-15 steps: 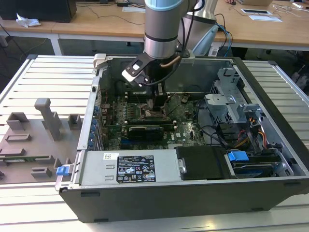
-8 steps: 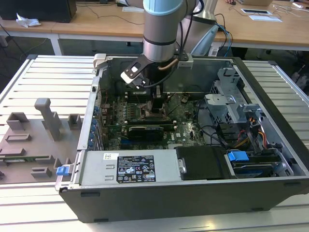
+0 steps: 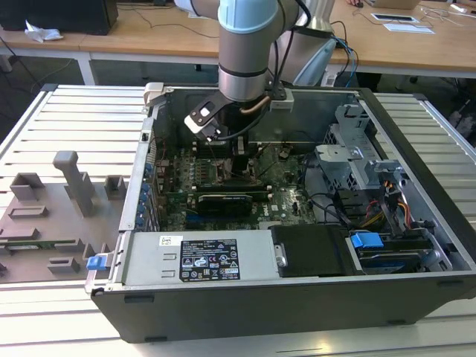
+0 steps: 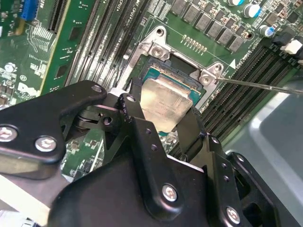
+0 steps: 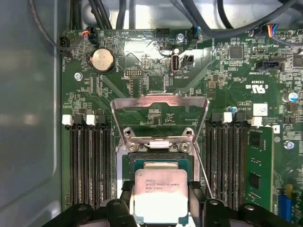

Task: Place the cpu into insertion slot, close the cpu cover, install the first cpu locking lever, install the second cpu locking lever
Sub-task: 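Place the cpu into insertion slot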

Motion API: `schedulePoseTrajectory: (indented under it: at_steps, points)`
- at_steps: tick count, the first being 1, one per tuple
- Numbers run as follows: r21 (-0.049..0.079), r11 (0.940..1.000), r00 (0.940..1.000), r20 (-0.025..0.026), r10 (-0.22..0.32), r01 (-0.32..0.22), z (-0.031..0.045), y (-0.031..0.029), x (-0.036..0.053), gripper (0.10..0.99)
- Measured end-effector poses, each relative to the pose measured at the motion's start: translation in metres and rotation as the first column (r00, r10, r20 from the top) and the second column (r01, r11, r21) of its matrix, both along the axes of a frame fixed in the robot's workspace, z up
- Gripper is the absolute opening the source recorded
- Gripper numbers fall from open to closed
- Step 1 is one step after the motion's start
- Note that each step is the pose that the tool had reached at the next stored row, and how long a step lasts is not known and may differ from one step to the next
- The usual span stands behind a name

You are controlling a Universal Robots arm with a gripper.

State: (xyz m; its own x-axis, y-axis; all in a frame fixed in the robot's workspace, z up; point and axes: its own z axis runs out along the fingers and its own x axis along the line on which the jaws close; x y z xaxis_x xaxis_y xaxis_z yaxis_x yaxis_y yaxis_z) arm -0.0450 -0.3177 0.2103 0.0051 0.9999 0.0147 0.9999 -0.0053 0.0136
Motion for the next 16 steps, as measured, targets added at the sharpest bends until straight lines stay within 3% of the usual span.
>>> schedulePoseTrajectory:
  at_steps: [2,7,16]
  points:
    - [0.000,1.0000,1.0000,0.0000,0.000,0.000,-0.0051,0.0007,-0.0001,0.541]
    - [0.000,1.0000,1.0000,0.0000,0.000,0.000,-0.0077,0.0030,0.0001,0.541]
    - [0.000,1.0000,1.0000,-0.0001,0.000,0.000,-0.0106,0.0015,0.0008,0.541]
